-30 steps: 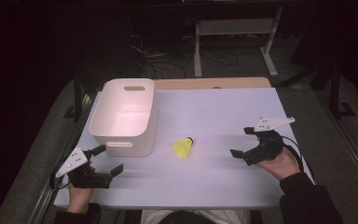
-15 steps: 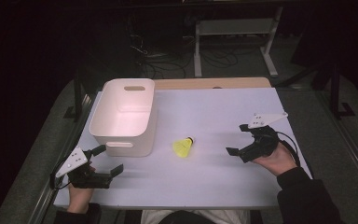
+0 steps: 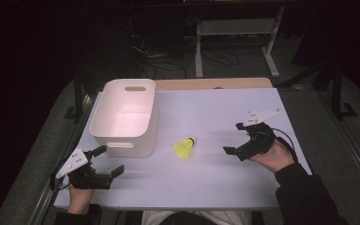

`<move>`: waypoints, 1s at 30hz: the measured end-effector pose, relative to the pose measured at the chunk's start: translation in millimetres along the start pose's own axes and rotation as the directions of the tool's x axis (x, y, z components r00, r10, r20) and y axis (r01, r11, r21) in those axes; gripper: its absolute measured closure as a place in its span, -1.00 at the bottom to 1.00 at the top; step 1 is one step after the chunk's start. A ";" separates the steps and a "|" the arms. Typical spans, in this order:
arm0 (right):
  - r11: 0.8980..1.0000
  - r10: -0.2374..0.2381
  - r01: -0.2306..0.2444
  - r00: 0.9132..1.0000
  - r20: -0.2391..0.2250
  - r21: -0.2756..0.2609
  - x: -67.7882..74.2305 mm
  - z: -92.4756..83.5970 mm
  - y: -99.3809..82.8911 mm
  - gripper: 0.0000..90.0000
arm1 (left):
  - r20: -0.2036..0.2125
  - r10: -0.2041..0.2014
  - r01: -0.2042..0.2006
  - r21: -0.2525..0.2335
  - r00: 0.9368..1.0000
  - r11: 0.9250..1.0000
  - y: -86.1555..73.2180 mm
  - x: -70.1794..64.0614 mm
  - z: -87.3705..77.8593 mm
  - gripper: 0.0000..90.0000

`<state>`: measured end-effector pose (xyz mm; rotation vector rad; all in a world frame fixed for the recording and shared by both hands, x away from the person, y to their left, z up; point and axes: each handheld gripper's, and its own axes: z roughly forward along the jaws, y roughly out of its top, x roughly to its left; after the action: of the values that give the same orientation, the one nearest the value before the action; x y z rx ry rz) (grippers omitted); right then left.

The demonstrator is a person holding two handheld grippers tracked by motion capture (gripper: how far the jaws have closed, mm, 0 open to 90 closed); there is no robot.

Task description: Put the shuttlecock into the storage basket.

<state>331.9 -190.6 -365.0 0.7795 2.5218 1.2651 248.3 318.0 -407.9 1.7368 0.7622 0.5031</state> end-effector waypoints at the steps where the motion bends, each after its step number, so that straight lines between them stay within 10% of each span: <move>1: 1.000 -0.001 0.001 1.000 -0.002 0.003 0.2 1.0 1.0 -1.00 | 0.000 0.000 0.000 0.000 1.000 1.000 0.0 0.0 0.0 -1.00; 30: 0.996 -0.061 0.064 0.996 -0.060 0.063 6.7 31.9 26.2 -1.00 | 0.002 0.000 0.000 -0.002 1.000 1.000 0.1 0.1 0.1 -1.00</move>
<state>348.9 -152.4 -363.3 0.6807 2.6233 1.2090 248.4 318.0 -407.9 1.7353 0.7601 0.5017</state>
